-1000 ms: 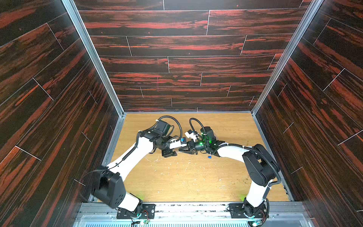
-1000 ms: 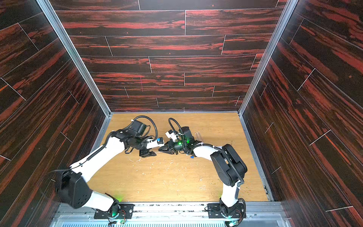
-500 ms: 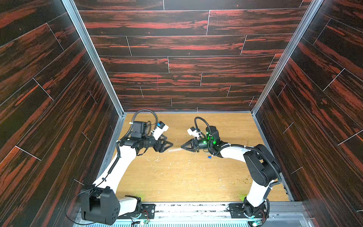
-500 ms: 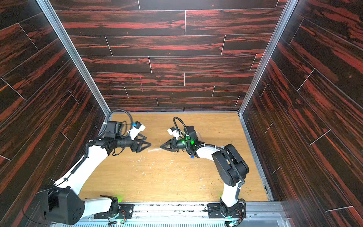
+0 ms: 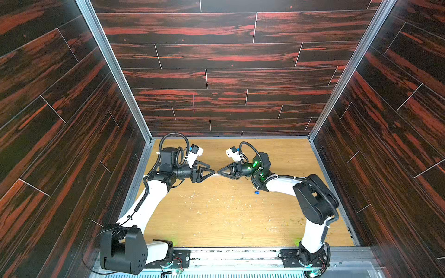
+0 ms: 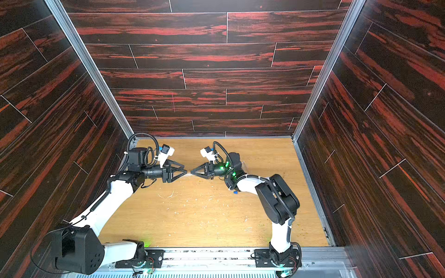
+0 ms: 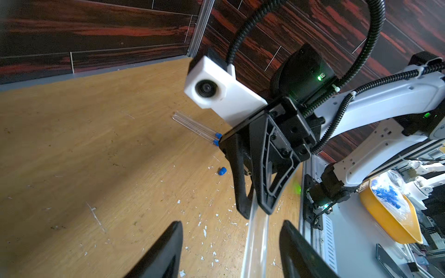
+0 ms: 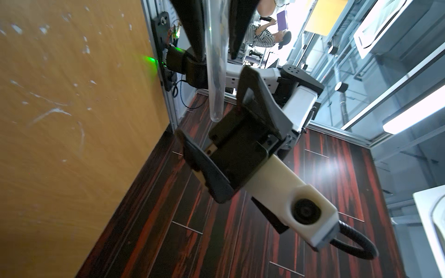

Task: Insert stoppers into test tubes
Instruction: Pick up the test tube at the center of the board.

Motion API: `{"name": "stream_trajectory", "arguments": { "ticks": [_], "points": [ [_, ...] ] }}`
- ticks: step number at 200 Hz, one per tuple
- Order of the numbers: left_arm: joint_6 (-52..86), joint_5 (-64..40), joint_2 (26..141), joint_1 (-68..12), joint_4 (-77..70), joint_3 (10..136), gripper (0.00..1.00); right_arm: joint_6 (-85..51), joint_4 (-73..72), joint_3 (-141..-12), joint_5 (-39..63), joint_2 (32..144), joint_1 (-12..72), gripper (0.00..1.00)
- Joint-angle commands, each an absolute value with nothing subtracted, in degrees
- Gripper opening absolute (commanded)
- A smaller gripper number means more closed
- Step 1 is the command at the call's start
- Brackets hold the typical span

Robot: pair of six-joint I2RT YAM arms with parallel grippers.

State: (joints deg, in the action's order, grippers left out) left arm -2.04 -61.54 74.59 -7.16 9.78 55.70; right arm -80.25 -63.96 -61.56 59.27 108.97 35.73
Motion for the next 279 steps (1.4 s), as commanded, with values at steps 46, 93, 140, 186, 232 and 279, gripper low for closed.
{"name": "stream_trajectory", "arguments": {
  "ticks": [46,93,140,186,232,279],
  "points": [
    [-1.91,-62.47,74.4,-8.94,9.46,54.73,0.44,-82.96,-66.7,-65.54,59.85,111.84,36.48,0.07],
    [-2.18,-62.78,75.05,-9.84,10.29,55.41,0.22,-82.54,-65.79,-66.25,60.03,112.24,36.73,0.07],
    [-2.98,-63.02,75.16,-9.85,11.43,56.07,0.08,-82.09,-65.39,-66.08,60.19,112.16,36.69,0.07],
    [-6.58,-63.0,75.08,-9.76,15.31,56.87,0.02,-80.48,-64.51,-63.69,60.39,110.24,35.21,0.25],
    [-12.77,-65.69,74.56,-9.33,21.98,58.1,0.02,-66.79,-47.94,-56.12,59.95,99.59,28.29,0.5],
    [-16.68,-67.03,73.14,-6.81,25.18,57.08,0.0,-23.18,12.08,-62.0,45.72,85.21,22.23,0.62]
  ]
}}
